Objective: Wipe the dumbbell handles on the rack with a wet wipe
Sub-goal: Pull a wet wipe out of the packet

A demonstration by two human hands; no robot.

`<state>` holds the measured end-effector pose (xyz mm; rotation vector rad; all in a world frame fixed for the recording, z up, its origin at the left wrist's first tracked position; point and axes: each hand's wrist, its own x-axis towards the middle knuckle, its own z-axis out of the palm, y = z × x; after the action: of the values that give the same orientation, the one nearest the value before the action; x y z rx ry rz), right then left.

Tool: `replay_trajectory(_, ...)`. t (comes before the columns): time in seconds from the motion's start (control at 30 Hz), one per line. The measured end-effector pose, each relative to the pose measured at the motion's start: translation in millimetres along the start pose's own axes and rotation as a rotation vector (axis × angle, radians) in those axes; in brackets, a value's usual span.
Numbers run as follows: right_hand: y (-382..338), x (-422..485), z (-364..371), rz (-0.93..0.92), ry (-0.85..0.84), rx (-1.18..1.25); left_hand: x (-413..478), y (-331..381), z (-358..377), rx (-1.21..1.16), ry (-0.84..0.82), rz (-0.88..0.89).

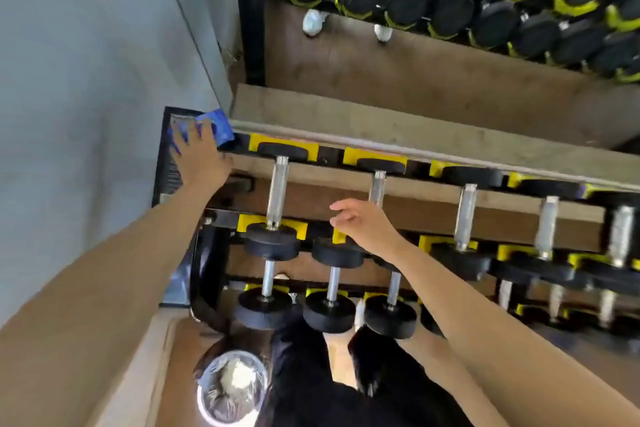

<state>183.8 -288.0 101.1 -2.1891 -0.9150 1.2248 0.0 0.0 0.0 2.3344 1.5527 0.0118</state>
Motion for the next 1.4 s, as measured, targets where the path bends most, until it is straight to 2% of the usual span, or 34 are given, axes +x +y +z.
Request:
replay_trajectory(0.1, -2.1, 3.3, -2.3, 0.052, 0.028, 0.007, 6.6, -2.0, -10.0, 0.094, 0.018, -0.039)
replay_trajectory(0.17, -3.1, 4.2, 0.5, 0.052, 0.035, 0.000, -0.2, -5.1, -14.1, 0.091, 0.076, 0.009)
replay_trajectory(0.27, -1.8, 2.8, 4.1, 0.061, 0.035, 0.065, -23.2, -6.7, -19.6, -0.145, 0.172, 0.007)
replay_trajectory(0.37, -9.8, -5.7, 6.1, 0.106, 0.004, 0.362, -62.0, 16.1, -34.8, -0.365, 0.280, 0.035)
replay_trajectory(0.43, -19.8, -15.0, 6.0, 0.137, -0.064, 0.607, -97.1, 40.5, -44.6, -0.469, 0.296, 0.190)
replay_trajectory(0.53, -28.9, -32.1, 5.5, 0.171, -0.179, 0.904, -149.4, 70.5, -51.4, -0.499, 0.296, 0.408)
replay_trajectory(0.6, -29.6, -45.8, 4.9, 0.204, -0.229, 1.001, -180.0, 86.5, -51.5, -0.497, 0.298, 0.431)
replay_trajectory(0.7, -22.3, -68.0, 3.4, 0.248, -0.210, 1.112, -222.5, 107.0, -46.5, -0.559, 0.298, 0.468)
replay_trajectory(0.87, 4.6, -100.5, -2.6, 0.252, -0.117, 1.197, -274.8, 134.6, -40.2, -0.678, 0.221, 0.510)
replay_trajectory(0.97, 20.1, -116.7, -9.4, 0.228, -0.102, 1.145, -295.2, 152.2, -39.6, -0.626, 0.134, 0.298)
replay_trajectory(1.03, 27.7, -126.3, -16.1, 0.213, -0.109, 1.127, -301.8, 163.6, -40.8, -0.676, -0.013, 0.144)
replay_trajectory(1.07, 31.2, -129.9, -19.6, 0.210, -0.114, 1.126, -304.2, 168.1, -41.1, -0.716, -0.080, 0.122)
replay_trajectory(1.4, 48.4, -153.4, -39.3, 0.128, -0.124, 1.138, -308.2, 197.5, -50.3, -0.838, -0.274, 0.193)
